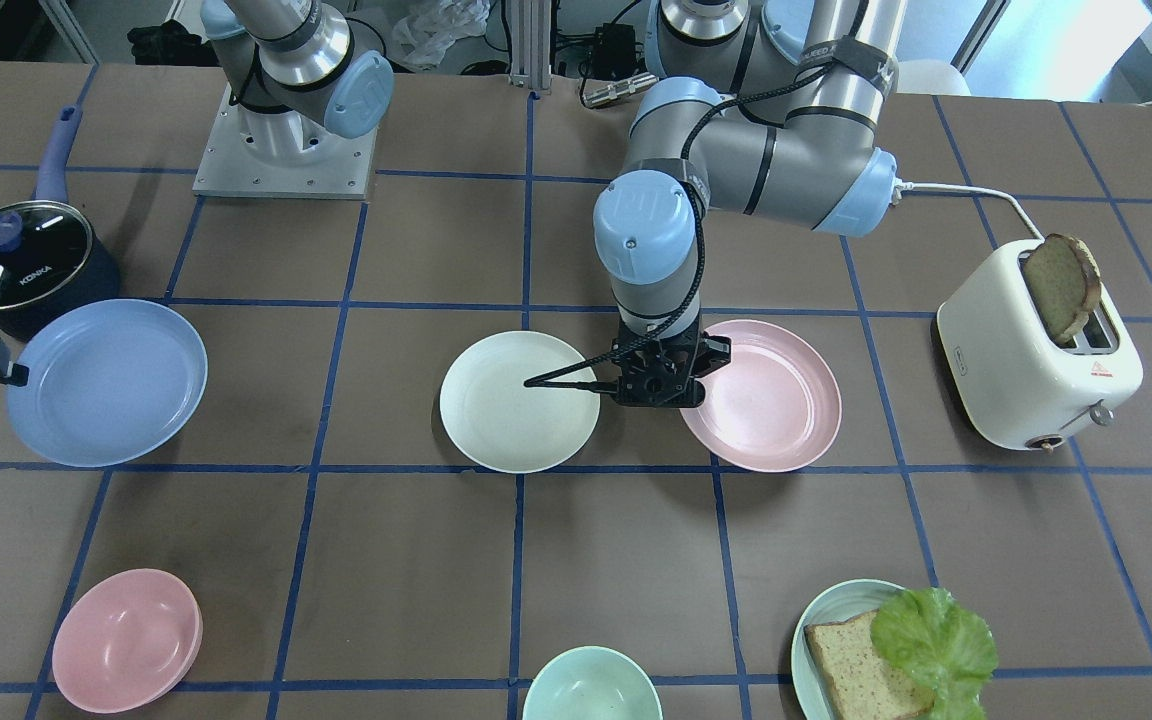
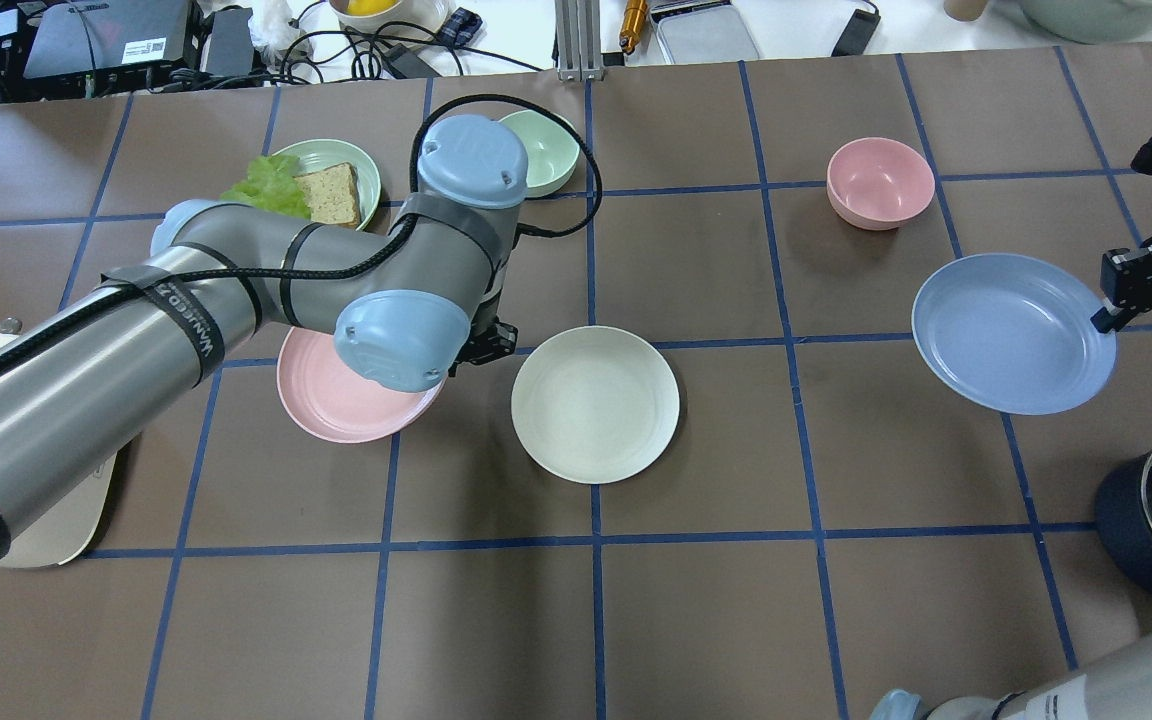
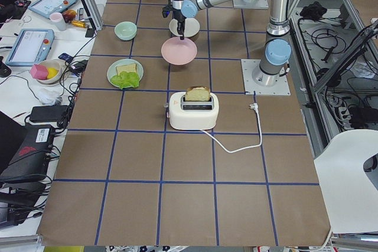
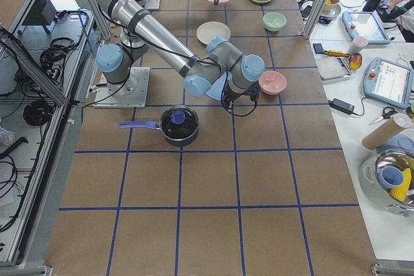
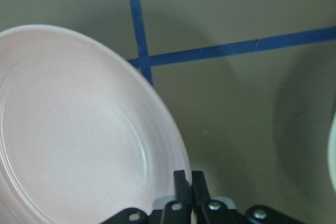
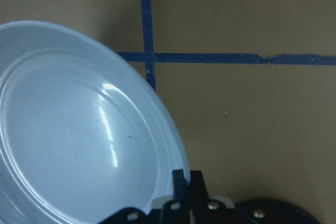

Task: Stack three plates with pink and blue
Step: 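Carry the pink plate with the left gripper onto the cream-white plate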

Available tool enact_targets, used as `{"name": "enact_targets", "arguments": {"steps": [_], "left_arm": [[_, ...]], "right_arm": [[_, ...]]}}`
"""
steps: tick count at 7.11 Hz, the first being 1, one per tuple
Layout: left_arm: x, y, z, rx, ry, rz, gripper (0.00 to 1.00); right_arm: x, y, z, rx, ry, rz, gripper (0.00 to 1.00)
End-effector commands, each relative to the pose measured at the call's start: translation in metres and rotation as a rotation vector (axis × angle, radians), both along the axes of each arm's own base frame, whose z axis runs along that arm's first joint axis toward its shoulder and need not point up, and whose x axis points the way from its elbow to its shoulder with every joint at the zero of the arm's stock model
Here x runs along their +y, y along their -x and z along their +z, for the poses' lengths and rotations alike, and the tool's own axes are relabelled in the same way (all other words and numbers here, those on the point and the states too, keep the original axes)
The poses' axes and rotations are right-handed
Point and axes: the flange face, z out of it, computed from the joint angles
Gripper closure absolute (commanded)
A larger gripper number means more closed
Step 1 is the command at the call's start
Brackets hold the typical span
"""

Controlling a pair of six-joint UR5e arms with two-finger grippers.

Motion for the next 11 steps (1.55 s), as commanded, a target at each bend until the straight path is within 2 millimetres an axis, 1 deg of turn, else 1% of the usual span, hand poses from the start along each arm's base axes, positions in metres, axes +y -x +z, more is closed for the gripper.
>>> {"name": "enact_targets", "arguments": {"steps": [1,2,3,5,6,7,9,10,11], "left_arm": [[0.005,0.05,-0.001,0.006,0.026,0.008,1.0],[0.013,0.08,-0.003,0.0,0.034,0.027,1.0],[0.018,0.109,0.0,-0.004,0.046,0.026,1.0],[0.015,0.162,0.012,-0.023,0.044,0.033,1.0],[0.017,0.187,0.002,-0.041,0.031,0.012,1.0],[0.016,0.203,-0.009,-0.05,0.025,-0.004,1.0],[0.014,0.229,-0.025,-0.052,0.017,-0.021,1.0],[0.012,0.237,-0.036,-0.061,0.01,-0.028,1.0],[0.012,0.242,-0.045,-0.065,0.002,-0.034,1.0]], "right_arm": [[-0.004,-0.005,0.005,0.02,0.0,0.017,1.0],[-0.005,-0.004,-0.001,0.017,-0.006,0.019,1.0],[-0.005,-0.004,0.004,0.023,0.0,0.019,1.0],[-0.005,-0.003,0.005,0.03,-0.002,0.023,1.0],[-0.005,-0.003,0.005,0.03,-0.002,0.023,1.0],[-0.005,-0.003,0.006,0.033,-0.001,0.023,1.0],[-0.004,-0.002,0.005,0.044,-0.012,0.023,1.0],[-0.004,-0.002,0.002,0.041,-0.017,0.024,1.0],[-0.003,-0.002,0.005,0.043,-0.015,0.023,1.0]]}}
